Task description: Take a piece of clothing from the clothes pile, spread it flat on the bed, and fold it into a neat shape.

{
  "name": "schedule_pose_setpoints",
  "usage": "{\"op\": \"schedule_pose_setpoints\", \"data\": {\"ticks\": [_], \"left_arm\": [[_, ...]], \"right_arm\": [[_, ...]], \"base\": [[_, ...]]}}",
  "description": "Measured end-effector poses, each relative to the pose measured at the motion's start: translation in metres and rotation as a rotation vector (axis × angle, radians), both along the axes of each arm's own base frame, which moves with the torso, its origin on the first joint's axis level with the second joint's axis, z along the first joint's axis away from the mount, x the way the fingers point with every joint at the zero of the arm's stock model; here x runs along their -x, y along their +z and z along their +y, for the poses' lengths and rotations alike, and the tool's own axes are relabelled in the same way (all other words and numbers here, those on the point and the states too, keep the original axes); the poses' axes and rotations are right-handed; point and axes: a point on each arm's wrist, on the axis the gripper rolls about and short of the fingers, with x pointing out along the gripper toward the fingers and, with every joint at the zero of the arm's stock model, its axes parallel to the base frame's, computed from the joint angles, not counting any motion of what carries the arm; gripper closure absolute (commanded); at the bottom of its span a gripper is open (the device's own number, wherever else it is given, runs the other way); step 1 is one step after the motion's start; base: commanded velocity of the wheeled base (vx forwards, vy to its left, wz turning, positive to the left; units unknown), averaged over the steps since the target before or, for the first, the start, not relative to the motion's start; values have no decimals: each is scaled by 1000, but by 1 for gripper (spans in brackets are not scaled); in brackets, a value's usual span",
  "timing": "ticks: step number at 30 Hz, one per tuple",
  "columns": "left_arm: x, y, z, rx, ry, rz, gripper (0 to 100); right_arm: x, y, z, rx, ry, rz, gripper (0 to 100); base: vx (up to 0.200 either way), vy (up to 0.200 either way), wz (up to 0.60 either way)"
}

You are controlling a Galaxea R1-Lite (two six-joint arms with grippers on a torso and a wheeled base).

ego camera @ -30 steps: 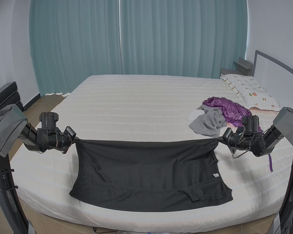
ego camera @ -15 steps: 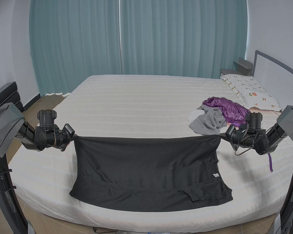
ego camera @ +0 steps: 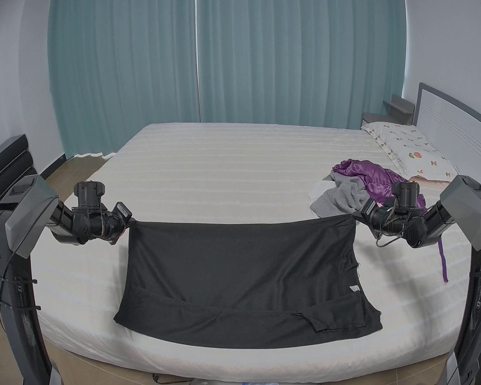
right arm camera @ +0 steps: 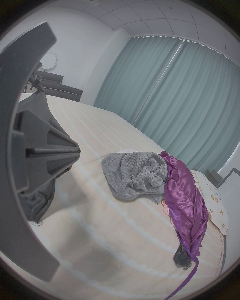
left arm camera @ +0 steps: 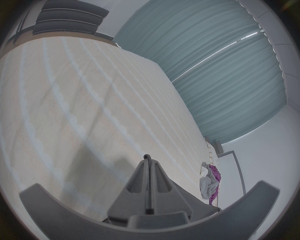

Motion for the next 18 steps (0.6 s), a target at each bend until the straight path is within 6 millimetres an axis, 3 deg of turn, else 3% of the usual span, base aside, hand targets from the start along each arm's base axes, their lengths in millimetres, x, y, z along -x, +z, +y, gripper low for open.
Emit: {"op": "schedule_pose_setpoints", "data": {"ticks": [9, 18], "left_arm": [[-9, -23, -1, 3, -3, 37, 100], [6, -29, -1, 3, -11, 109, 100]], "right_arm": [[-4, -17, 3, 2, 8, 56, 100], [16, -20, -2, -1, 12, 112, 100]], "base": [[0, 0, 0], [0, 0, 0]]}}
